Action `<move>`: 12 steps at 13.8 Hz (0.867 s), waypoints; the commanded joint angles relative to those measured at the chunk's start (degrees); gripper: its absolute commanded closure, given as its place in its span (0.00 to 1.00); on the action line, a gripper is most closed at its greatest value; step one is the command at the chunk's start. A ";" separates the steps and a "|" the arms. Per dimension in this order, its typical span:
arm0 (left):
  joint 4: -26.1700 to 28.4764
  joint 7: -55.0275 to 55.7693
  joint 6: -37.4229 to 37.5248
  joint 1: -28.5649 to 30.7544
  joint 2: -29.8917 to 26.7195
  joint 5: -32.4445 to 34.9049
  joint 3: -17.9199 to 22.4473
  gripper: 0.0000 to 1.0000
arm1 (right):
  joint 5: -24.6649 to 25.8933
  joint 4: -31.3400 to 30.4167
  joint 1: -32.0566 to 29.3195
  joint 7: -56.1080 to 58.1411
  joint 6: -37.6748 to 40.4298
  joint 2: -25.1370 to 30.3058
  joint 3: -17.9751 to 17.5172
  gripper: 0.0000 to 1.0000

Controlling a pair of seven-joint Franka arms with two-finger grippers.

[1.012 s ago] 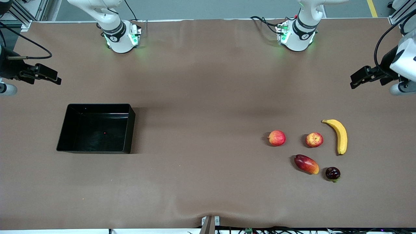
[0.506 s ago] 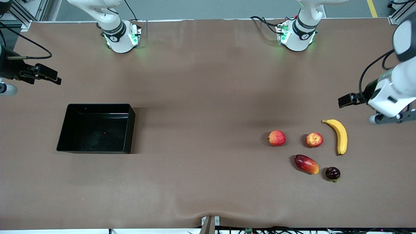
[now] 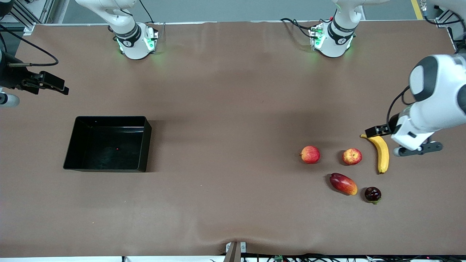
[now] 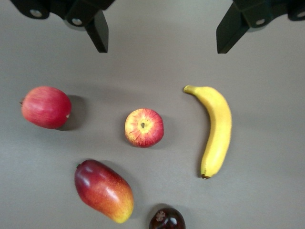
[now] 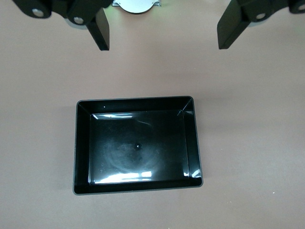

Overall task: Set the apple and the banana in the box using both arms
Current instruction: 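Move the left gripper over the fruit toward the striped apple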

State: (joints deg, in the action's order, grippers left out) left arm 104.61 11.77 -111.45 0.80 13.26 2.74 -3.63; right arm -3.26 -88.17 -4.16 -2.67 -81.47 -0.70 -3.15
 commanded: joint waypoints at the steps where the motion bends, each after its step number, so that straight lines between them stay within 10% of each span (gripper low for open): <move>1: 1.74 1.07 -4.11 0.25 1.59 0.86 -0.33 0.00 | 0.28 -0.69 0.56 -0.58 -0.27 0.88 0.25 0.00; 12: 5.78 1.15 -13.17 0.25 6.51 0.86 -0.33 0.00 | 0.36 -0.60 0.82 -0.58 -0.36 0.96 0.34 0.00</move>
State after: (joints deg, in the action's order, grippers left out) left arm 109.53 11.78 -122.97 0.80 19.58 2.75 -3.64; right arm -3.26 -88.17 -3.93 -2.67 -81.51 -0.70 -3.19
